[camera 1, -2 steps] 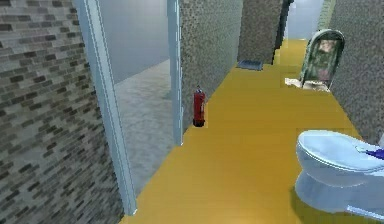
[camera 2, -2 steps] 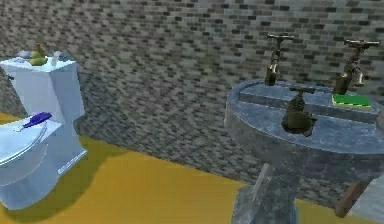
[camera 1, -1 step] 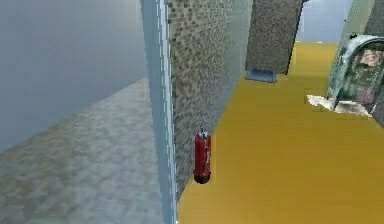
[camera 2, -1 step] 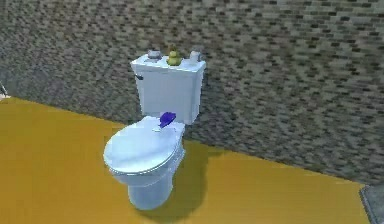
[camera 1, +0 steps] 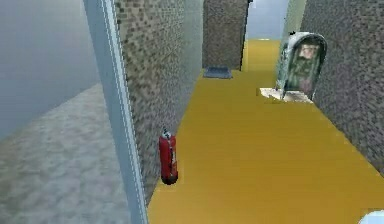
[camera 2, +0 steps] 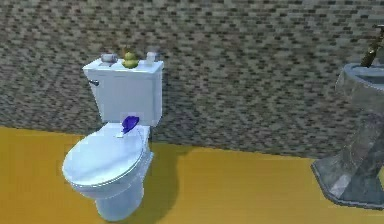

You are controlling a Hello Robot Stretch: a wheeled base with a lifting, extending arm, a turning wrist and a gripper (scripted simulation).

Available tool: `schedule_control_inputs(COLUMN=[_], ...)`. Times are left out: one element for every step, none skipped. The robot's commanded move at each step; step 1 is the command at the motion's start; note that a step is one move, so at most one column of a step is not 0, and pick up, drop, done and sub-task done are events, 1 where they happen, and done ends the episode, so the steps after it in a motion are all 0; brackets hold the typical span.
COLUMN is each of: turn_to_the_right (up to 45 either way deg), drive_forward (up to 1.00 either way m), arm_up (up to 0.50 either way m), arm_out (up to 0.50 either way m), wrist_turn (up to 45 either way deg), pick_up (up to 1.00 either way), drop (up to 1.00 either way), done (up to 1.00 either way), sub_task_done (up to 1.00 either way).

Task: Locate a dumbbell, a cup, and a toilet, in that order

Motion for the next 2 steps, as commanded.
schedule_control_inputs(turn_to_the_right=[0.0, 45.0], drive_forward=[0.10, 0.00], arm_up=[0.00, 0.00], arm_out=[0.00, 0.00], wrist_turn=[0.0, 0.0], pick_up=[0.00, 0.00], drop=[0.00, 0.00], done=[0.00, 0.00], sub_task_done=[0.00, 0.00])
